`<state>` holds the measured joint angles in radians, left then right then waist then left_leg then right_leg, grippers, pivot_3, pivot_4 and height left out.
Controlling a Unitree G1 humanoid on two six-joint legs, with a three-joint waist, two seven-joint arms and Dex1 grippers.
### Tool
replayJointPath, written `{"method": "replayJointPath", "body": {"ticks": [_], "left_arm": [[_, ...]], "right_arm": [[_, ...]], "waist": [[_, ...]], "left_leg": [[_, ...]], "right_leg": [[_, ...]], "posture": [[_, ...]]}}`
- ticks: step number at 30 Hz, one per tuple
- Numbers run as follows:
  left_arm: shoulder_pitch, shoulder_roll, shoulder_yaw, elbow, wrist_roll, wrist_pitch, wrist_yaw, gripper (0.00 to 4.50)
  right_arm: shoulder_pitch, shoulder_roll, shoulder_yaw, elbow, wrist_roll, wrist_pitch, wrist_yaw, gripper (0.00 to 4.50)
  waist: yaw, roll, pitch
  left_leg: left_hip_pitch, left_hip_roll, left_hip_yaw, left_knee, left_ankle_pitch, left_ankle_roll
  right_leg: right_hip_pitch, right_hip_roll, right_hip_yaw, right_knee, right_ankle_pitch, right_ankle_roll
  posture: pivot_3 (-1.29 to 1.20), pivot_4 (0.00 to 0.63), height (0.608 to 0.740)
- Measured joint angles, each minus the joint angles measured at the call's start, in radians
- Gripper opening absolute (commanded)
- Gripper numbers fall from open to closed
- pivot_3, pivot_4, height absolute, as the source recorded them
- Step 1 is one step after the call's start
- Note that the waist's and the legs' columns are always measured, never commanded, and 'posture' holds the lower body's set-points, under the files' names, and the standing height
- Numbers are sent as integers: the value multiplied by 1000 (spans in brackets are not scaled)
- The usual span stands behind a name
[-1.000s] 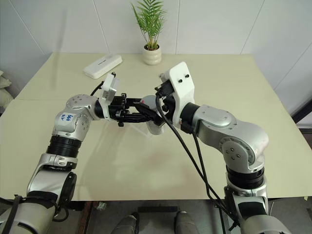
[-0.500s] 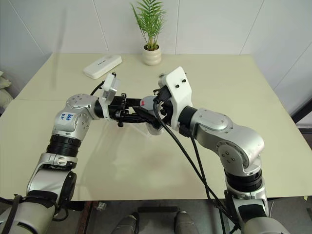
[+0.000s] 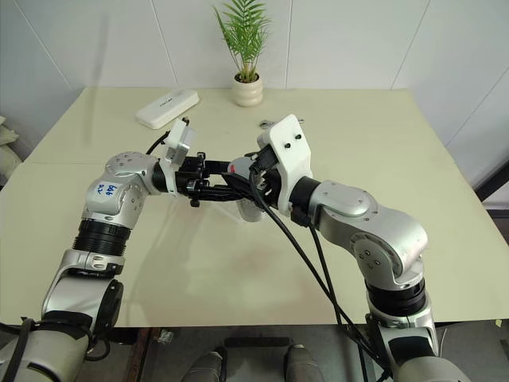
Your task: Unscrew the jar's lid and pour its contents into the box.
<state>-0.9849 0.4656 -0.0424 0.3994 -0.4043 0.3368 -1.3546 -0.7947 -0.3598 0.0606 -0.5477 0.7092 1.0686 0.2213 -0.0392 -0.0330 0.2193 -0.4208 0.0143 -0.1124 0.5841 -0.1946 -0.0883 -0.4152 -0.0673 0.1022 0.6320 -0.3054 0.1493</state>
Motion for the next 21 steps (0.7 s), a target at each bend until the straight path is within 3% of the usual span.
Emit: {"method": "replayJointPath", "body": {"ticks": [8,21], "left_arm": [[0,13,-1,-17,0,0,-1,2205],[-39,-3,-18,57,7,-74,-88,2205]], "right_arm": [[0,0,-4,0,0,-9,24,2583],[-12,-70,-36,34,20,-25,230,2583]], "waist": [[-2,0,0],[-4,0,0]], "left_leg": [[0,0,0,0,0,0],[0,0,0,2,0,0]], "right_leg": [[0,0,0,0,0,0],[0,0,0,1,0,0]], "posture": [[0,150,740],[0,150,740]]}}
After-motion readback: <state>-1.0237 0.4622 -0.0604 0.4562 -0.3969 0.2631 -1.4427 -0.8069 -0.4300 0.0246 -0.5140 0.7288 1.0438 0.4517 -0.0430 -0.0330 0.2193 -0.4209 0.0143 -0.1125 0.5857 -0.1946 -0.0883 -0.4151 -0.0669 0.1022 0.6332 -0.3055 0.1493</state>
